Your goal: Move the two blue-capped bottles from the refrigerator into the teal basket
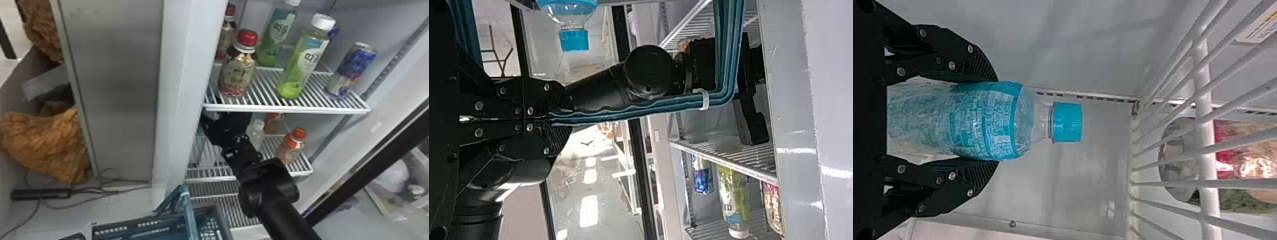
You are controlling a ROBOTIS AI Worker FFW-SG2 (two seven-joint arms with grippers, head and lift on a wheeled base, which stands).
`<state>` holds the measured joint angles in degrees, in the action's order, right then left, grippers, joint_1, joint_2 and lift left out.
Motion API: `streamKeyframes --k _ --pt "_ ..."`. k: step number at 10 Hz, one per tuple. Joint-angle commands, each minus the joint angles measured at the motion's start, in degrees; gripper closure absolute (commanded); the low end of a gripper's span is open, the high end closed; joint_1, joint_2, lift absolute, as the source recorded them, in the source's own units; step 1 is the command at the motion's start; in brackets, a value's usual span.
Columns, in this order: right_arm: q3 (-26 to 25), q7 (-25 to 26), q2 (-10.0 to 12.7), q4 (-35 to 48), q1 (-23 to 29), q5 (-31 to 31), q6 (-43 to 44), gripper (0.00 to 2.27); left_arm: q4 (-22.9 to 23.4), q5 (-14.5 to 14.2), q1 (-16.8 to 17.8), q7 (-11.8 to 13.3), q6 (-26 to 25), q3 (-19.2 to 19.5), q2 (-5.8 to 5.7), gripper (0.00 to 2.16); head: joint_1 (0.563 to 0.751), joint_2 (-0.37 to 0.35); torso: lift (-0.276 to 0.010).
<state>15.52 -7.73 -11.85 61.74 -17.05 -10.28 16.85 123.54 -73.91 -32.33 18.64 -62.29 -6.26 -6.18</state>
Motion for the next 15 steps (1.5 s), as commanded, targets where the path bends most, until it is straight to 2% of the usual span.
streamKeyframes --k 1,4,7,10,15 --pt "0.0 0.0 -0.1 0.5 0.6 0.3 0.9 0.64 0.0 -0.1 -0.1 0.0 0.0 -0.1 -0.15 1.16 0.695 -0.306 -0.164" --pt "0.0 -0.4 -0.5 5.6 4.7 0.2 2.4 0.64 0.0 -0.4 -0.4 0.1 0.0 0.1 -0.33 1.16 0.695 -0.305 -0.164" --pt "-2.4 -0.9 -1.4 14.4 10.9 2.5 2.6 0.64 0.0 -0.5 -0.6 0.2 0.0 0.2 -0.41 1.16 0.695 -0.3 -0.164" --pt "-5.6 -2.3 -2.0 25.7 19.0 2.8 -0.5 0.64 0.0 -0.5 -0.7 0.3 -0.1 0.5 -0.33 1.16 0.695 -0.323 -0.164" --pt "-9.1 -4.7 -2.2 38.9 30.1 1.6 -5.5 0.64 0.0 -0.6 -0.7 0.3 -0.3 0.5 -0.24 1.16 0.695 -0.344 -0.164"
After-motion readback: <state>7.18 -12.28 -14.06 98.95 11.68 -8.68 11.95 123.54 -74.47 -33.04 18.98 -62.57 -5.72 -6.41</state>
